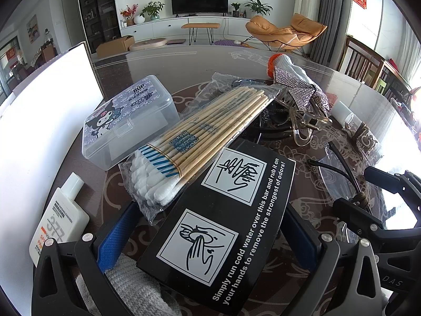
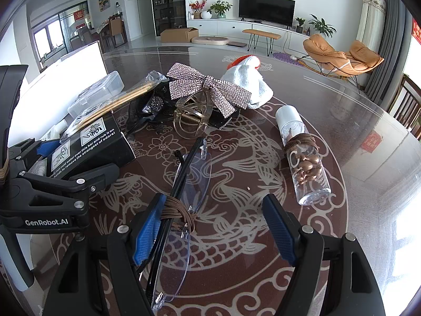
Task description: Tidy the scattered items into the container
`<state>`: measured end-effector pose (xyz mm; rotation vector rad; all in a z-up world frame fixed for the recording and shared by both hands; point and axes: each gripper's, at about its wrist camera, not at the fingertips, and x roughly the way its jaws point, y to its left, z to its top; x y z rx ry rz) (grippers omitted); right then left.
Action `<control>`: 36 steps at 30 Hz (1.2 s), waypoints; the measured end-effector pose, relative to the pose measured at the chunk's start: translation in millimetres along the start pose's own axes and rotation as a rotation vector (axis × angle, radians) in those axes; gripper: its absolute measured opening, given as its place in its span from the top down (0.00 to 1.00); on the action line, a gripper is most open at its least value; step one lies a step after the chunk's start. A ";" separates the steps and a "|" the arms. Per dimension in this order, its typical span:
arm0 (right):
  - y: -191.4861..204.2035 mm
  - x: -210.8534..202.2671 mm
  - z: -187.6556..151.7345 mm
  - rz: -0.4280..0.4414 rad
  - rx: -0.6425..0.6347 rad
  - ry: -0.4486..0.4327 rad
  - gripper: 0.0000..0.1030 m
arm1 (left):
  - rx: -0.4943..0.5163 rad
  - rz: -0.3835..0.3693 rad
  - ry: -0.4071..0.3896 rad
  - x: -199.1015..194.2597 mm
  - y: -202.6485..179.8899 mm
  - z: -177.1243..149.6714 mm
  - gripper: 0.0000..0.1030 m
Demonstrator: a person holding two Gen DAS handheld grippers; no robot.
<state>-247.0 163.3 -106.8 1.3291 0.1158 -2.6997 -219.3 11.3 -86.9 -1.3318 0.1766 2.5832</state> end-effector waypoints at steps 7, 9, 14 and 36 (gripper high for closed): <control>0.3 -0.2 -0.2 0.000 0.000 0.000 0.26 | 0.000 0.000 -0.001 0.0 -0.4 0.3 0.00; 0.2 -0.2 -0.1 0.000 0.000 0.000 0.26 | 0.001 0.000 0.000 1.3 -0.4 0.0 0.00; 0.2 -0.2 -0.8 0.000 0.001 -0.001 0.26 | 0.001 0.001 0.000 0.8 -0.5 1.5 0.00; 0.3 0.3 -0.6 -0.001 0.000 0.000 0.26 | 0.003 0.000 0.000 -0.2 -0.6 2.1 0.00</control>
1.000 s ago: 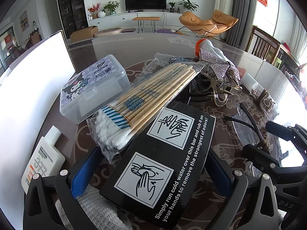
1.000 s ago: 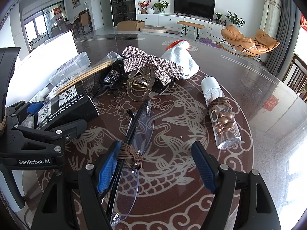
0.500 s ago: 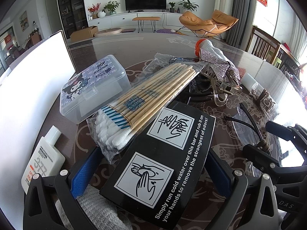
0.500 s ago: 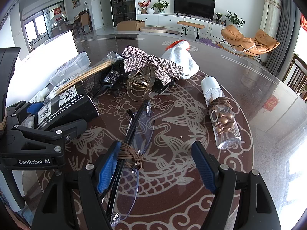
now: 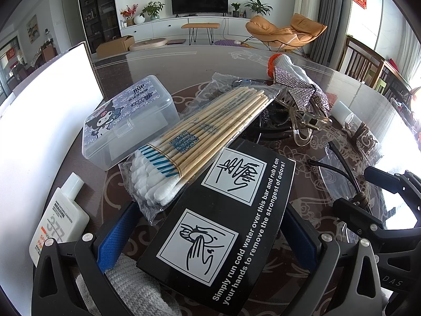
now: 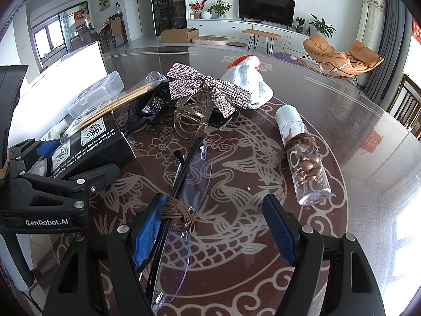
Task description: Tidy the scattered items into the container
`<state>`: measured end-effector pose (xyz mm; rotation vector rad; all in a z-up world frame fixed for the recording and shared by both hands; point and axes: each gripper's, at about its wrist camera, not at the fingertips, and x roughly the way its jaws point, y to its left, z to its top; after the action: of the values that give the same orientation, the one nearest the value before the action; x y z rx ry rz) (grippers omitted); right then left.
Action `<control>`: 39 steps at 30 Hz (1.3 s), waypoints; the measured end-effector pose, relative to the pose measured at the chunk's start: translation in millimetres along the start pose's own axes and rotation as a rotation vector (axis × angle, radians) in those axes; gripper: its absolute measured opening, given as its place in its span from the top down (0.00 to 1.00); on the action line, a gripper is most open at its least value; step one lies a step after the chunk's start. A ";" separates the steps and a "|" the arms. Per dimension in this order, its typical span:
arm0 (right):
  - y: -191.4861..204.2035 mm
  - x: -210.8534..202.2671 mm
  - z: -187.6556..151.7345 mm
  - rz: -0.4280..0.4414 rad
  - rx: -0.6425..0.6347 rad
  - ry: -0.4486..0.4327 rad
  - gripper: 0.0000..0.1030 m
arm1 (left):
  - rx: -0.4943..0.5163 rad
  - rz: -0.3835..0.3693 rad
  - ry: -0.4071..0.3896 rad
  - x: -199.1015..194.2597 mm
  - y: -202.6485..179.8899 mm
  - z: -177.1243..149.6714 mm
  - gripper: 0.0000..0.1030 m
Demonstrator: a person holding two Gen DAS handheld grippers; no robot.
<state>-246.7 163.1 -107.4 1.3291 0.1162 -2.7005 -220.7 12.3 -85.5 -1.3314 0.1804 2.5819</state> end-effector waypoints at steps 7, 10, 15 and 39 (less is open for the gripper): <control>0.1 -0.8 -0.5 0.000 0.000 0.000 0.26 | 0.001 -0.001 0.000 -0.1 0.0 0.1 0.00; 0.2 -0.9 -0.6 -0.001 0.000 0.000 0.26 | 0.002 -0.001 0.000 0.0 0.0 0.1 0.00; 0.3 -0.9 -0.7 -0.001 0.000 0.000 0.26 | 0.002 -0.002 0.000 0.1 0.1 0.1 0.00; -3.0 7.1 6.3 0.000 -0.003 0.000 0.26 | 0.003 -0.002 0.000 0.4 0.2 0.2 0.00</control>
<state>-256.3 164.6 -109.2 1.3290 0.1204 -2.6993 -221.2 12.2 -85.7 -1.3296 0.1828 2.5792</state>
